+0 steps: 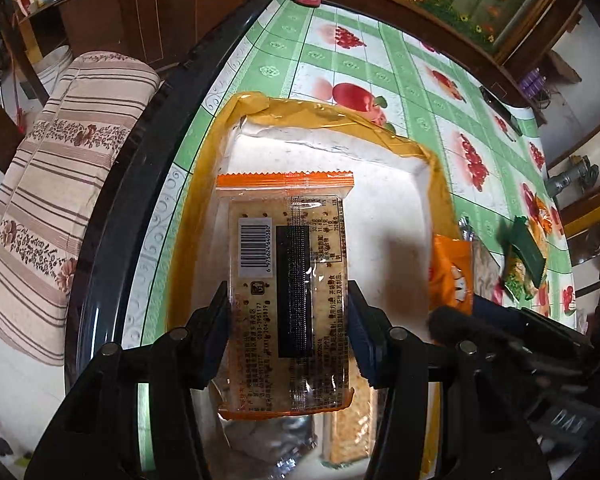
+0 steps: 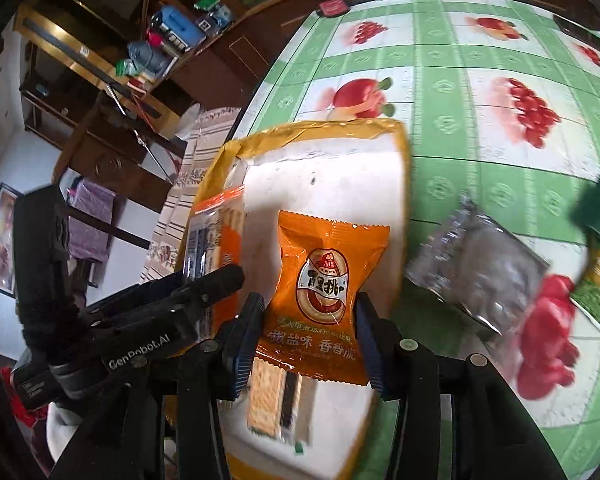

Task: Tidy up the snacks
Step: 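Lower both held packs into the white tray and release them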

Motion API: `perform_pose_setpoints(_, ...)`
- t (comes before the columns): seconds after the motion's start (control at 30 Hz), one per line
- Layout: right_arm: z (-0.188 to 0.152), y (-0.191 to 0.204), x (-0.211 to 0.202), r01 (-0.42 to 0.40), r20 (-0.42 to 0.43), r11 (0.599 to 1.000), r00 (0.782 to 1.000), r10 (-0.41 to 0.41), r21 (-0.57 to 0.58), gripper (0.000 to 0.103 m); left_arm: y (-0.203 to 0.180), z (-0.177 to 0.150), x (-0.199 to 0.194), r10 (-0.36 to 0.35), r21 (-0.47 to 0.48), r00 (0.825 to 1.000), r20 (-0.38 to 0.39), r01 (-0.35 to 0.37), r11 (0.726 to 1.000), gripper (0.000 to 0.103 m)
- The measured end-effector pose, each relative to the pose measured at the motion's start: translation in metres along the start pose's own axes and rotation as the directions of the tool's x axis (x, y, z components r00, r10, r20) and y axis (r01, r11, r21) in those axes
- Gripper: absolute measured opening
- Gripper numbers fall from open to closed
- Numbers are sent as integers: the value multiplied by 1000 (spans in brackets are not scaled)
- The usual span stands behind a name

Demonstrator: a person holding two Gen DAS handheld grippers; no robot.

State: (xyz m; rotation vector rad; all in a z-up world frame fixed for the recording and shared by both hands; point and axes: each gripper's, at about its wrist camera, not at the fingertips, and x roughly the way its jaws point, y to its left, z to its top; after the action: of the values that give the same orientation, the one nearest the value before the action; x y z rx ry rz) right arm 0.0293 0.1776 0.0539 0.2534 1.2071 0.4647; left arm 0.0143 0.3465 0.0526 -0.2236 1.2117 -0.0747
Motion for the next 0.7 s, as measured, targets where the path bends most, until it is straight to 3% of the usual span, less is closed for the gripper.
perform_pose_setpoints(0.2,9,3,12,14,10,1000,1000,-14,-2,56,8,7,2,-47,-25,999,-13,47,999,52)
perform_pose_setpoints(0.43,11,-9,-21,-20,79,999,997,17,33,59,8,11,-13,-102,-56,995,19,103,993,53)
perform_pose_setpoints(0.53,8,-34,-56,0,160,998,987,-10,65,58,0,6,-32,-138,-53,989,53,141,989,54)
perform_pose_setpoints(0.6,1,-65,-84,32,228,993,972,-58,116,67,-7,2,-45,-163,-45,983,81,167,985,54)
perform_pose_setpoints(0.7,-6,-111,-101,90,223,974,965,-136,208,69,-18,-4,-55,-208,-46,974,93,213,976,58)
